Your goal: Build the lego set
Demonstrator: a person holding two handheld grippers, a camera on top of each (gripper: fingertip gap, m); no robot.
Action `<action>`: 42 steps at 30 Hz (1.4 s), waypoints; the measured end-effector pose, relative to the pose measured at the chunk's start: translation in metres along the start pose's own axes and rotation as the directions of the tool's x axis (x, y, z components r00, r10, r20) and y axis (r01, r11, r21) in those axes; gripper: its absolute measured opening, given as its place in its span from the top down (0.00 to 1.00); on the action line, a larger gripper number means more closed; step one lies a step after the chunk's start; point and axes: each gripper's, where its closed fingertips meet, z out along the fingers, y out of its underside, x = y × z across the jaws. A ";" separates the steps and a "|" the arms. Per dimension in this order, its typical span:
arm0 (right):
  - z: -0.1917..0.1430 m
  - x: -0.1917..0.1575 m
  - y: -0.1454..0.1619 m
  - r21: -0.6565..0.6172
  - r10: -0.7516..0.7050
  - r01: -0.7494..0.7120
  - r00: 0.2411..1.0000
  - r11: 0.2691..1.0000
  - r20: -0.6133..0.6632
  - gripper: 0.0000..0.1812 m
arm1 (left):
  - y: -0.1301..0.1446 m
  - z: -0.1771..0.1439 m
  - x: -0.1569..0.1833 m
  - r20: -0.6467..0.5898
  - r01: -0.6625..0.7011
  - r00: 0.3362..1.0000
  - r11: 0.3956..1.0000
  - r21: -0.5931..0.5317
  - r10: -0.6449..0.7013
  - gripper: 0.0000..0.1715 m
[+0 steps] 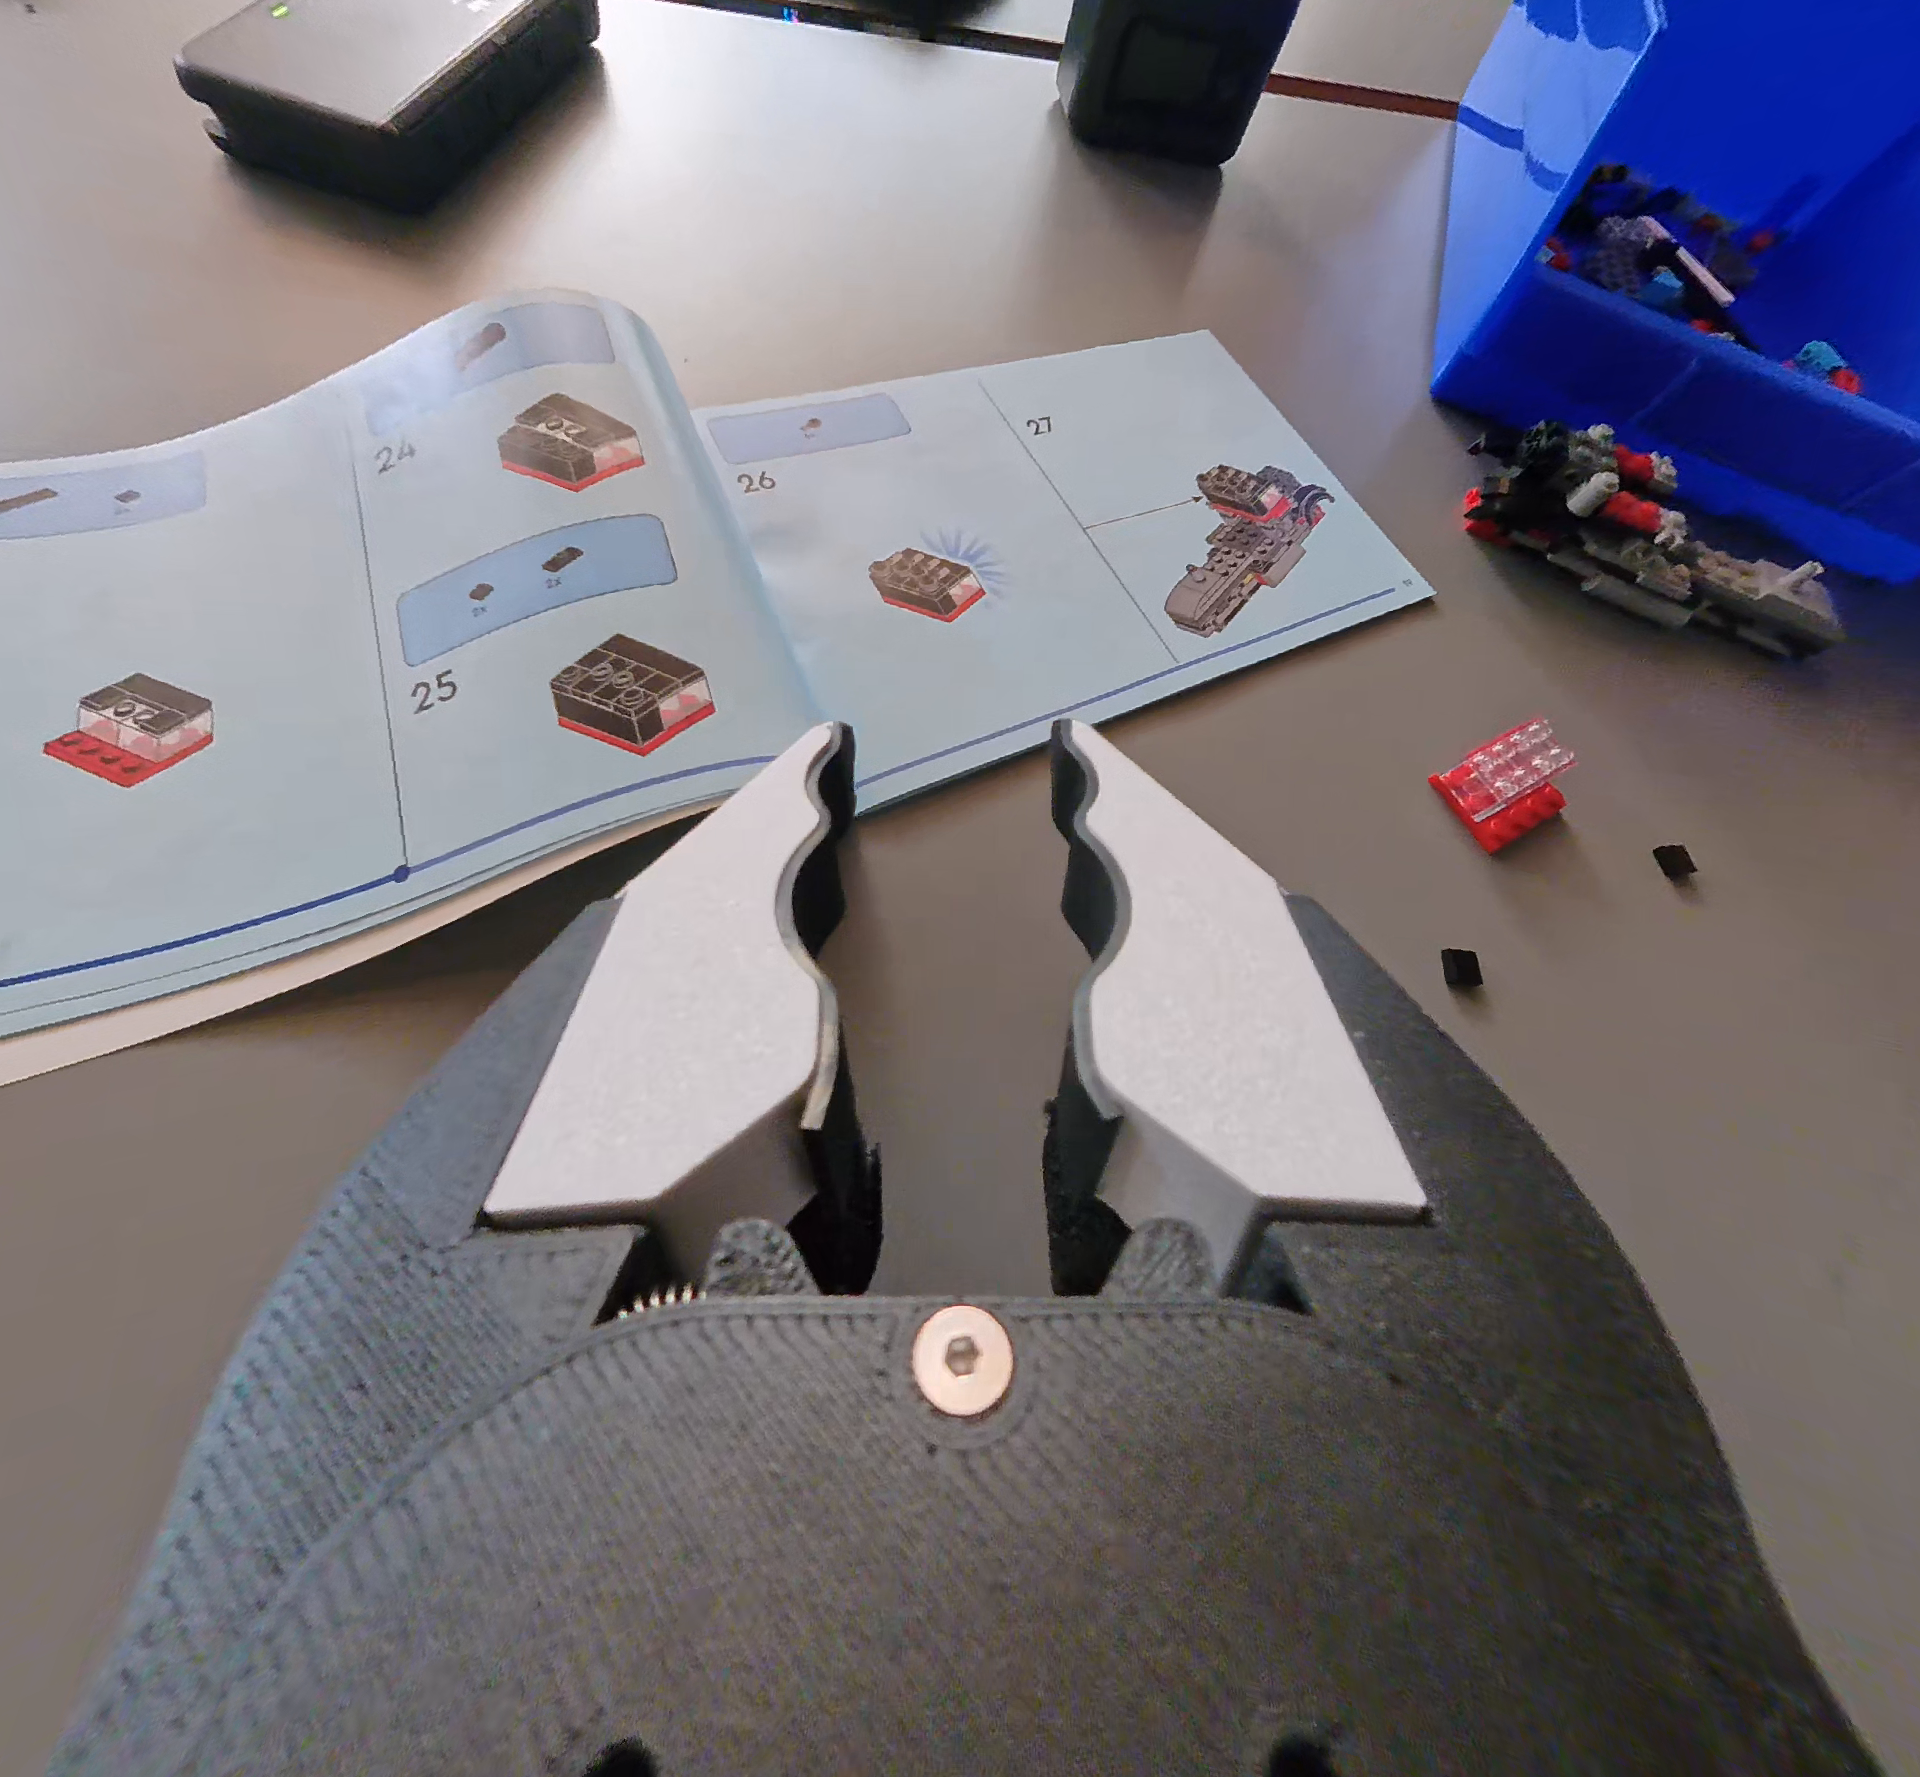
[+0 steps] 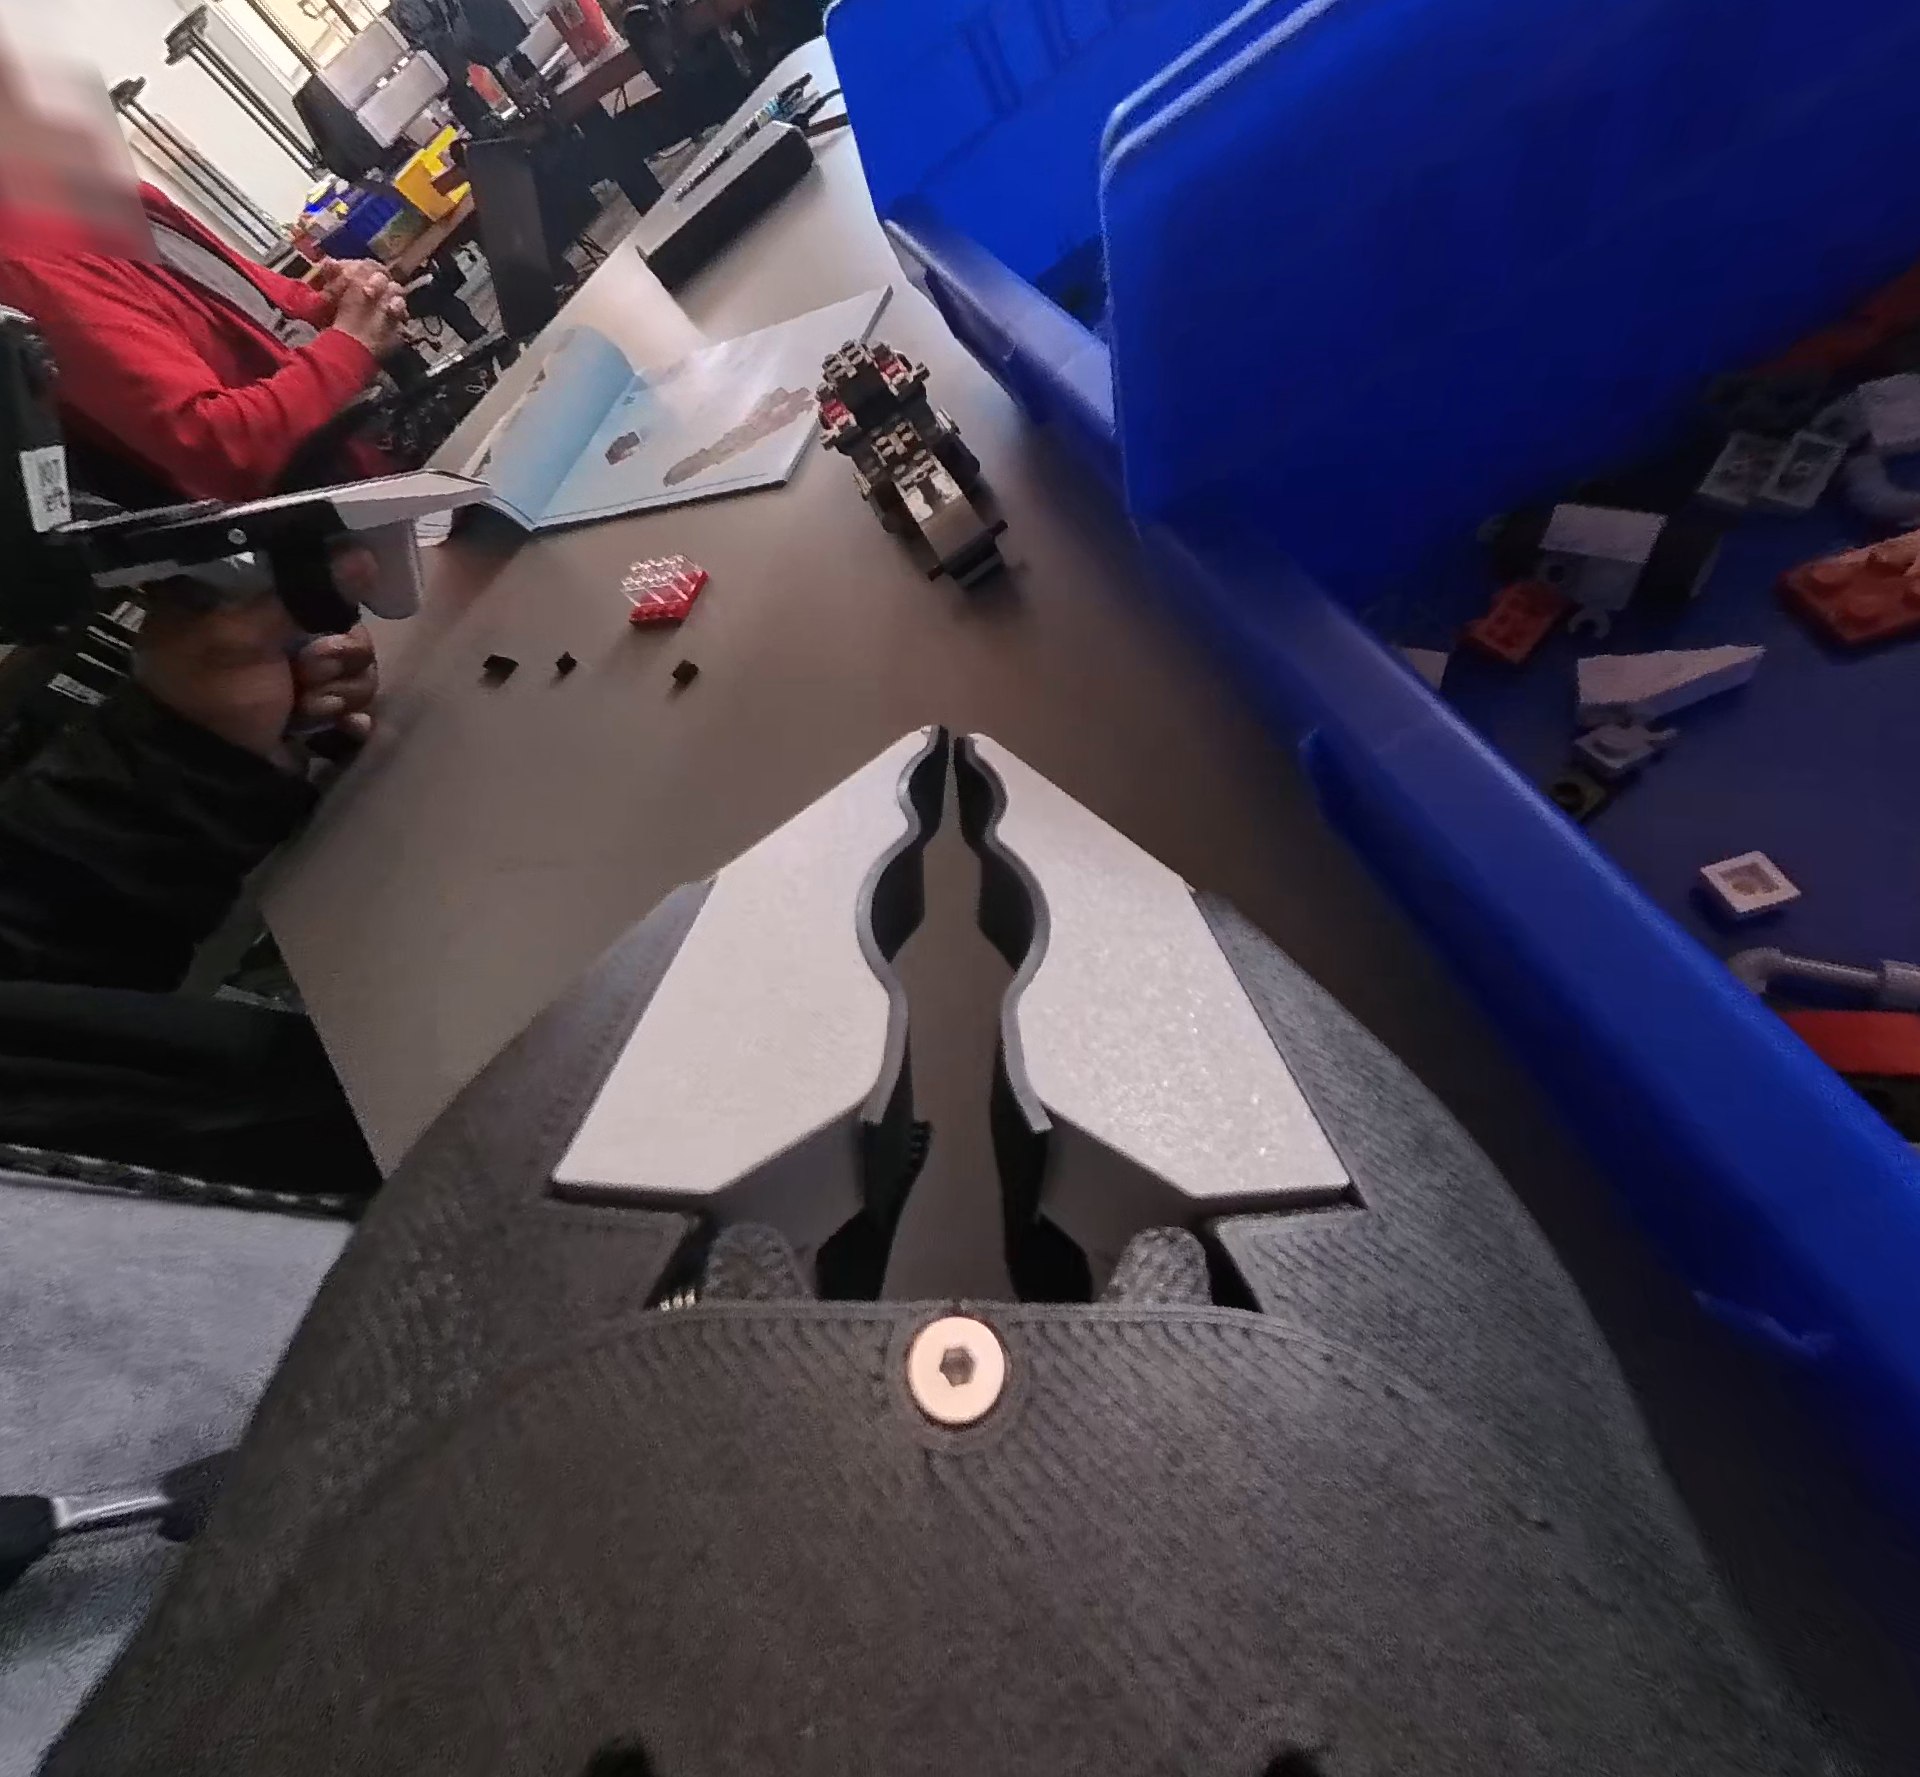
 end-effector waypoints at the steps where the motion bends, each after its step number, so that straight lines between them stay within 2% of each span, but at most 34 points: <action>1: 0.000 0.000 0.000 -0.003 -0.002 0.002 1.000 1.000 -0.002 0.98 | 0.000 0.000 0.001 -0.005 0.002 1.000 1.000 0.002 -0.002 0.78; 9: 0.006 0.001 0.004 -0.041 -0.035 0.034 0.999 0.999 -0.025 0.98 | -0.003 -0.002 0.002 -0.025 0.012 1.000 1.000 0.022 -0.012 0.78; 17: 0.013 -0.003 0.010 -0.109 -0.057 0.057 0.998 0.992 0.003 0.98 | -0.003 -0.003 0.009 -0.030 -0.053 0.998 0.998 0.027 0.053 0.76; 23: 0.019 -0.004 0.015 -0.164 -0.084 0.081 0.996 0.983 -0.009 0.95 | 0.012 -0.015 0.030 -0.165 -0.054 0.985 0.998 -0.017 0.051 0.73; 25: 0.021 -0.007 0.014 -0.151 -0.082 0.079 0.997 0.985 -0.014 0.95 | 0.024 -0.024 0.039 -0.229 -0.086 0.971 0.994 -0.066 0.069 0.71; 28: 0.027 -0.017 0.014 -0.144 -0.067 0.068 0.998 0.987 0.010 0.95 | 0.044 -0.036 0.053 -0.333 -0.219 0.928 0.968 -0.121 0.168 0.71; 34: 0.046 -0.032 0.017 -0.177 -0.055 0.061 0.998 0.982 0.040 0.95 | 0.065 -0.033 0.060 -0.479 -0.478 0.804 0.863 -0.166 0.353 0.73; 37: 0.053 -0.035 0.020 -0.203 -0.076 0.081 0.997 0.976 0.032 0.94 | 0.069 -0.028 0.064 -0.537 -0.571 0.733 0.807 -0.152 0.418 0.81; 40: 0.053 -0.034 0.022 -0.209 -0.088 0.088 0.996 0.974 0.012 0.94 | 0.069 -0.025 0.071 -0.573 -0.632 0.672 0.767 -0.113 0.470 0.94; 42: 0.052 -0.033 0.021 -0.197 -0.075 0.075 0.997 0.978 0.011 0.94 | 0.069 -0.023 0.075 -0.594 -0.651 0.644 0.753 -0.093 0.483 0.95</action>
